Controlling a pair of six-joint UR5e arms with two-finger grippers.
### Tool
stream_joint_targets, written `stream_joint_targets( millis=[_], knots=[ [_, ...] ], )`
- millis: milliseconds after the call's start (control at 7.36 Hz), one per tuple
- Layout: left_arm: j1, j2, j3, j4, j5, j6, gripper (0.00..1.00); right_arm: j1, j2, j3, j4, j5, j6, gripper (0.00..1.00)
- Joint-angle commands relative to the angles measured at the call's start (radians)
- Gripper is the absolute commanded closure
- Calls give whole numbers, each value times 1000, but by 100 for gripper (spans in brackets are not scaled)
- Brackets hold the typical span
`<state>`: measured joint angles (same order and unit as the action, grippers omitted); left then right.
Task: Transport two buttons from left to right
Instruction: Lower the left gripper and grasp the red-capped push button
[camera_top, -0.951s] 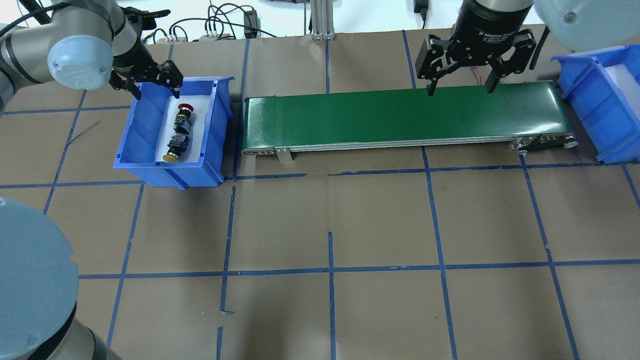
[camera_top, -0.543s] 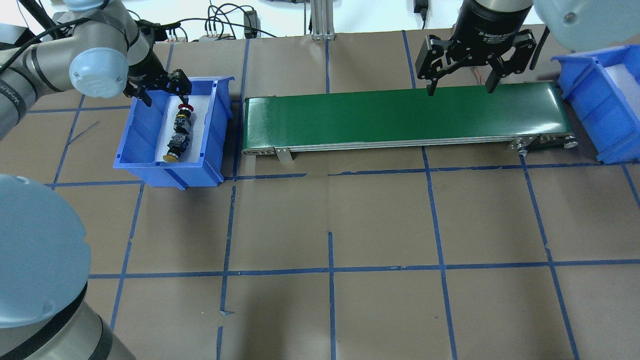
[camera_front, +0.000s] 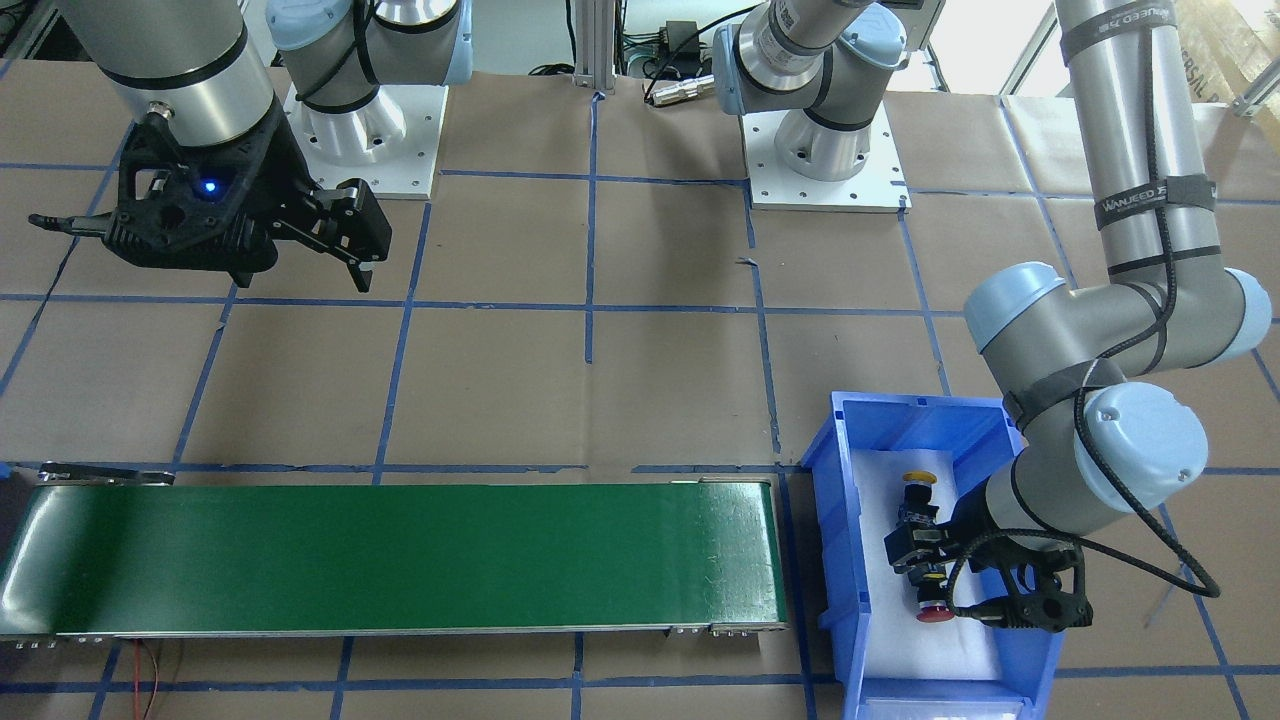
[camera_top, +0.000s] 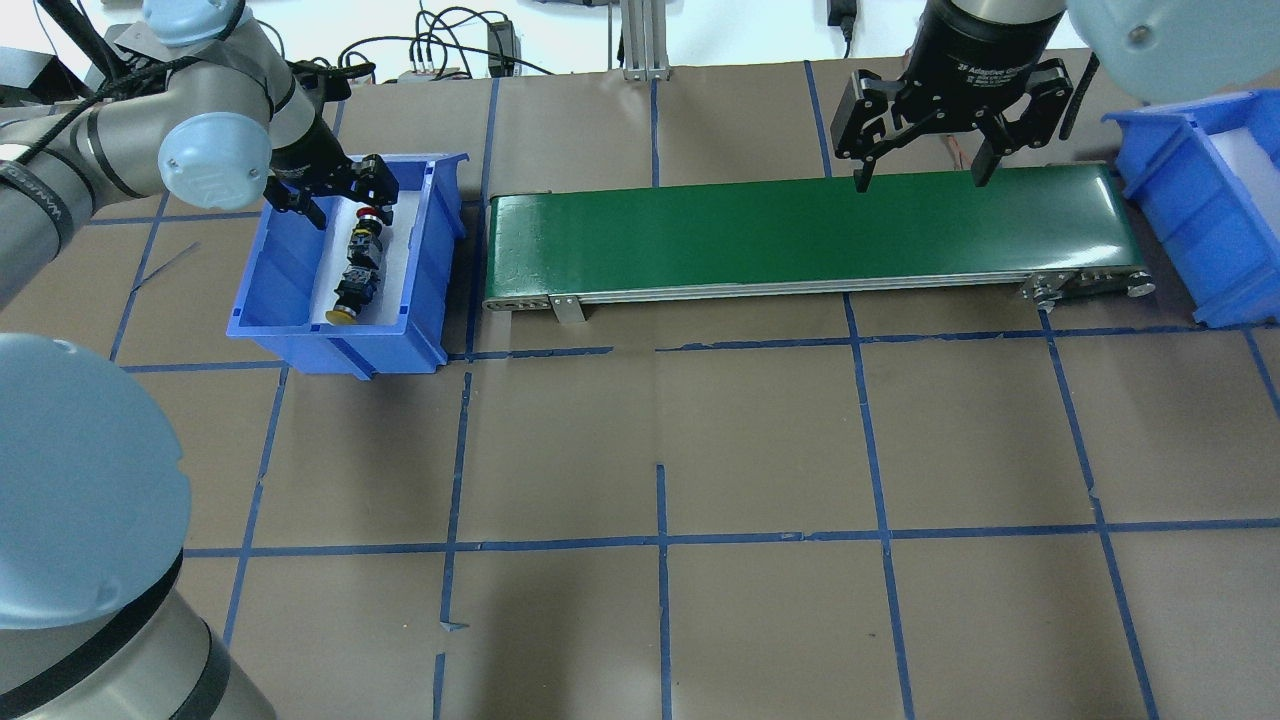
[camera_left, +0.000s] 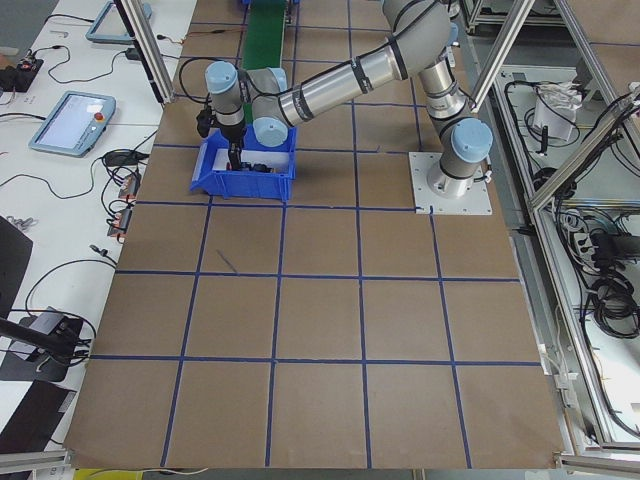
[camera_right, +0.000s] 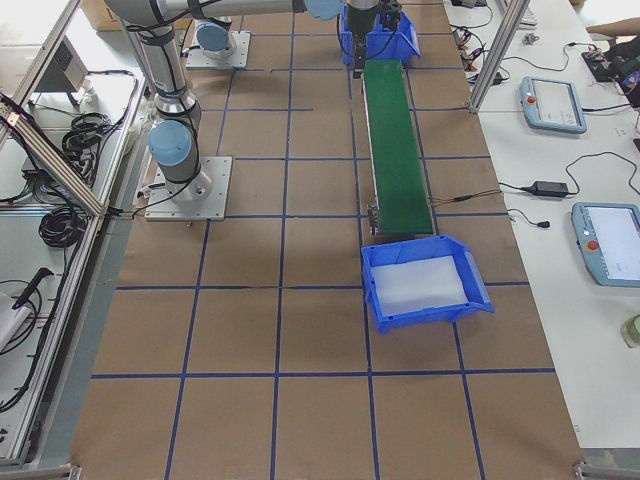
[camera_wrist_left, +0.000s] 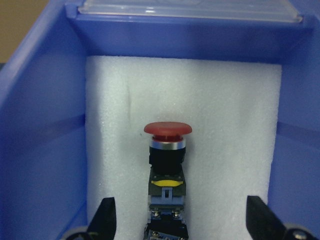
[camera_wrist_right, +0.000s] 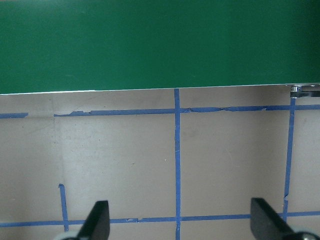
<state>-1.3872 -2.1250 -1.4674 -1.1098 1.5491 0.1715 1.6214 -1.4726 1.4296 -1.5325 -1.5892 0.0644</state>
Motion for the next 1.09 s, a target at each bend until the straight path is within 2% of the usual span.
stream_joint_targets(
  millis=[0, 272, 408, 679, 815, 951],
  knots=[
    [2, -15, -5, -4, 8, 0, 15, 0, 0, 0, 0, 0, 0, 0],
    [0, -38, -8, -4, 9, -1, 16, 0, 0, 0, 0, 0, 0, 0],
    [0, -38, -19, -2, 9, -6, 19, 0, 0, 0, 0, 0, 0, 0],
    [2, -30, -25, 8, 9, -15, 40, 0, 0, 0, 0, 0, 0, 0],
    [8, -20, -25, 7, 12, -41, 62, 0, 0, 0, 0, -2, 0, 0],
    [10, -13, -21, 5, 35, -49, 81, 0, 0, 0, 0, -2, 0, 0]
  ],
)
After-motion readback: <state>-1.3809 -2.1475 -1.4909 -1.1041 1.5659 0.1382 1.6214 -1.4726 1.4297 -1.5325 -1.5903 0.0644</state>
